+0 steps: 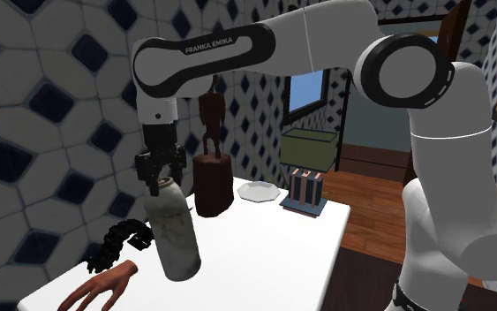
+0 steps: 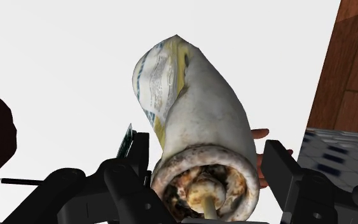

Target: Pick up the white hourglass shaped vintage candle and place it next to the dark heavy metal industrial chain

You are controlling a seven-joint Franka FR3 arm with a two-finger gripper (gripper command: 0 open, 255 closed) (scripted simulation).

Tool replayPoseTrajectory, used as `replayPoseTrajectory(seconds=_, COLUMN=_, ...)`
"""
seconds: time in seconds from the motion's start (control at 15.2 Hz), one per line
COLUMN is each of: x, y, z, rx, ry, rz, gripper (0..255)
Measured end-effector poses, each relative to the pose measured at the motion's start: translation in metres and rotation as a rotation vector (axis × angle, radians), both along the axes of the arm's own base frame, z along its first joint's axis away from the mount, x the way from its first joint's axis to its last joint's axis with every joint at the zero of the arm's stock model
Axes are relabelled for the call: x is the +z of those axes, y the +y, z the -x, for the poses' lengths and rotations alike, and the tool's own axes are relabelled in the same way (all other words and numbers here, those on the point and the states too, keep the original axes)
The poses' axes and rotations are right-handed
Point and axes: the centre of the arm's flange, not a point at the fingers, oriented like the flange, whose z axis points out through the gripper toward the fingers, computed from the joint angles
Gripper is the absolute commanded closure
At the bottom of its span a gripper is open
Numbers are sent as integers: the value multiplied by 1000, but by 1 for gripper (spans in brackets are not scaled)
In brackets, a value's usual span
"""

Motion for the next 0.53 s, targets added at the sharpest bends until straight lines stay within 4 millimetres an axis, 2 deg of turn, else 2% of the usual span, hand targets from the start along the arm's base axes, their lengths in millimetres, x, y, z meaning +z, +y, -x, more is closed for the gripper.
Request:
replayPoseTrajectory(seconds=0.26, x=-1, y=0, z=0, rx=0, ry=0, rz=0, gripper=255)
replayPoseTrajectory(seconds=0.33, x=-1, y=0, z=0, rx=0, ry=0, rz=0, gripper=0)
replayPoseTrajectory(seconds=0.53, x=0, y=0, z=0, rx=0, ry=-2, rz=-1, gripper=0)
